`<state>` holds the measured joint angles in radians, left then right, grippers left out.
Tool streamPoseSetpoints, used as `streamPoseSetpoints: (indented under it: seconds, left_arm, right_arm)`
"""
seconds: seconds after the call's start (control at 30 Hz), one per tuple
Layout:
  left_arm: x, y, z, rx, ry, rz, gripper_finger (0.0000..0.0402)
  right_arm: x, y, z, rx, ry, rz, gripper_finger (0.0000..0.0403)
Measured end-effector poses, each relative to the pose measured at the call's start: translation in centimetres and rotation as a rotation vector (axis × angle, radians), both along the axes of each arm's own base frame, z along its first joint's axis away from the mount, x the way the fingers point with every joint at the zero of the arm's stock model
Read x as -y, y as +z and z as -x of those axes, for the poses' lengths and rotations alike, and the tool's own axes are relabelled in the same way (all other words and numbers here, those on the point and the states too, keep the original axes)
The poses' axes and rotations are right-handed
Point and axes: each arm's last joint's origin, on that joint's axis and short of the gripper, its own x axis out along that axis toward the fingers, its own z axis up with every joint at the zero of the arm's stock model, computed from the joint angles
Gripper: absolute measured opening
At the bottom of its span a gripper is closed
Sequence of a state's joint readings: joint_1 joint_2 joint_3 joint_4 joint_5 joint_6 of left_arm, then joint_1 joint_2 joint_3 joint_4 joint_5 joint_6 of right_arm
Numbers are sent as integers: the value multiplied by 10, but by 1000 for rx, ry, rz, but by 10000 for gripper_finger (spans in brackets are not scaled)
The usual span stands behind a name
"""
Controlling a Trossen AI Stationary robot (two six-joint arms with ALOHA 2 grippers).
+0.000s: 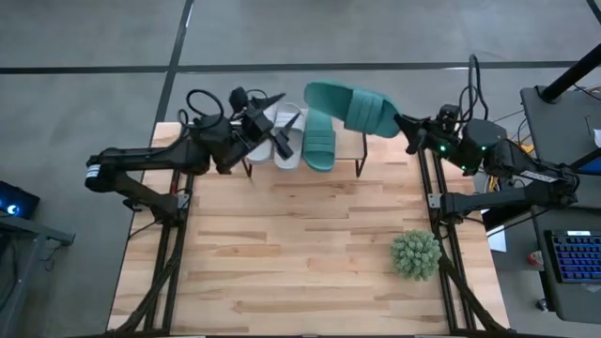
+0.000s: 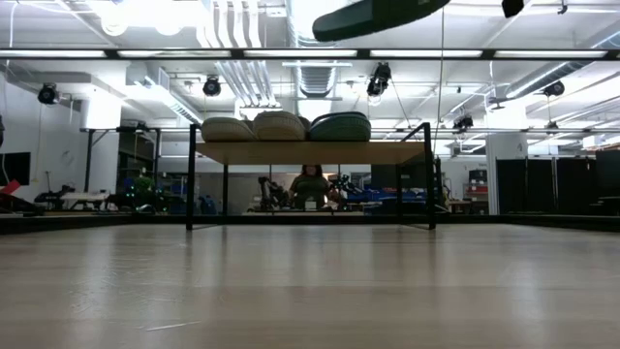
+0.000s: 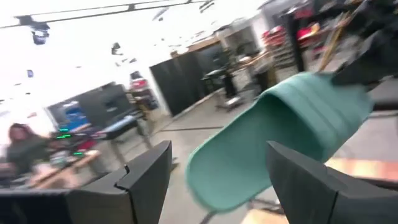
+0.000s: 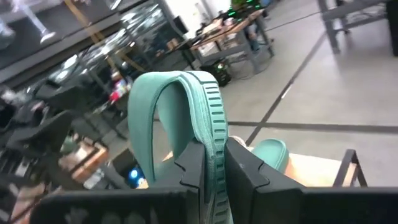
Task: Pick and place slides into the shelf
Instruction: Put the green slide on the shelf
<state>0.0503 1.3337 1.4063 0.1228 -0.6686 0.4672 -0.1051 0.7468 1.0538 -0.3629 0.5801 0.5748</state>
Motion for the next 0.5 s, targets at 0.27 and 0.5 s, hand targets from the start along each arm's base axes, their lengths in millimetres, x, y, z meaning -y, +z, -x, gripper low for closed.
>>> streamPoseSetpoints:
  seconds: [0.27,0.5]
  left_arm:
    - [-2,6,14,-70,143,-58,242]
    - [-3,5,26,-207,222,-120,242]
  right_arm:
    - [3,6,-3,119,-108,-32,29]
    - [5,8,-14,247,-170,-112,29]
